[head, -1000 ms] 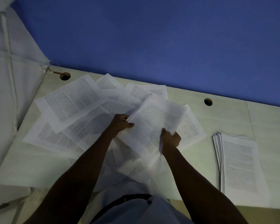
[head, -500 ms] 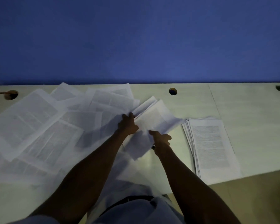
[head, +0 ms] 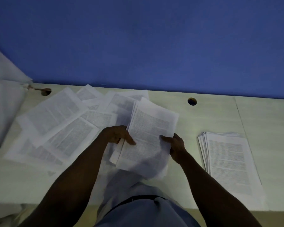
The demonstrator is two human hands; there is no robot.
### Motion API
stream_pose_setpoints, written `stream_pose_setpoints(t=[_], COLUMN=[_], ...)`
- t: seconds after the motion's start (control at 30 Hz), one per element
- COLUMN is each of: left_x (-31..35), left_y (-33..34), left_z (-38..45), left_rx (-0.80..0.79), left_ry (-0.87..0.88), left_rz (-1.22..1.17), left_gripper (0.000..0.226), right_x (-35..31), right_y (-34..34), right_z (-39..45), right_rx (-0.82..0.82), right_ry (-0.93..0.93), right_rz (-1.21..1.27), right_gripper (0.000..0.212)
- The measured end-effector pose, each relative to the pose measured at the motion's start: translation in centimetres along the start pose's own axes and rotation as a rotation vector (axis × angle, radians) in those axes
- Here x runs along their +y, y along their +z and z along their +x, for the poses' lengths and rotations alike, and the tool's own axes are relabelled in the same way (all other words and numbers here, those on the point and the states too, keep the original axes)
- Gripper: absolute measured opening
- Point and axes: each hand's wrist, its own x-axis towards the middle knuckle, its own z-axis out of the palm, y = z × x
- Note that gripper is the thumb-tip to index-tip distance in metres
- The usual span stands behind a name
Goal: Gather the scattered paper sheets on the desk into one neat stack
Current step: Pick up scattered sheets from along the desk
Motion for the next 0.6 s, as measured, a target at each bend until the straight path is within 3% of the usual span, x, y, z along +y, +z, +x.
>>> stream_pose_setpoints(t=[0.07, 0.1, 0.2, 0.27, 0.37, 0.4, 0.5, 0.6], left_x=[-0.5, -0.5, -0.7, -1.0, -1.6, -1.8, -2.7, -4.7], left_y=[-0.2, -0.3, 0.0, 0.2, 0.8, 0.9, 0.9, 0.9], left_z=[-0.7, -1.1, -1.9, -2.0, -1.6, -1.5, -1.6, -0.7], left_rx=[0.204, 0.232, 0.037, 0.102, 0.463, 0.518, 0.594, 0.632], left_ry=[0.163, 0.203, 0.222, 0.225, 0.224, 0.231, 0.226, 0.215], left_rz=[-0.206, -0.269, -0.272, -0.316, -0.696, -0.836, -1.041, -1.162], left_gripper=[0.056, 0.053, 0.055, 0.052, 0.051, 0.047, 0.037, 0.055], right_x=[-0.7, -1.1, -2.0, -2.3, -1.6, -1.3, 0.2, 1.9], right_y=[0.2, 0.4, 1.1, 1.9, 2.7, 2.6, 1.2, 0.1], right_z=[0.1, 0.0, -0.1, -0.4, -0.8, -1.0, -1.1, -1.3], right_rx=[-0.208, -0.283, -0.39, -0.45, -0.451, -0.429, -0.373, -0.291], right_ry=[-0.014, -0.013, -0.006, 0.004, 0.052, 0.076, 0.135, 0.157], right_rz=[-0.062, -0.083, -0.1, -0.113, -0.209, -0.258, -0.257, 0.09], right_gripper=[0.047, 0.05, 0.053, 0.053, 0.057, 0.058, 0.061, 0.051])
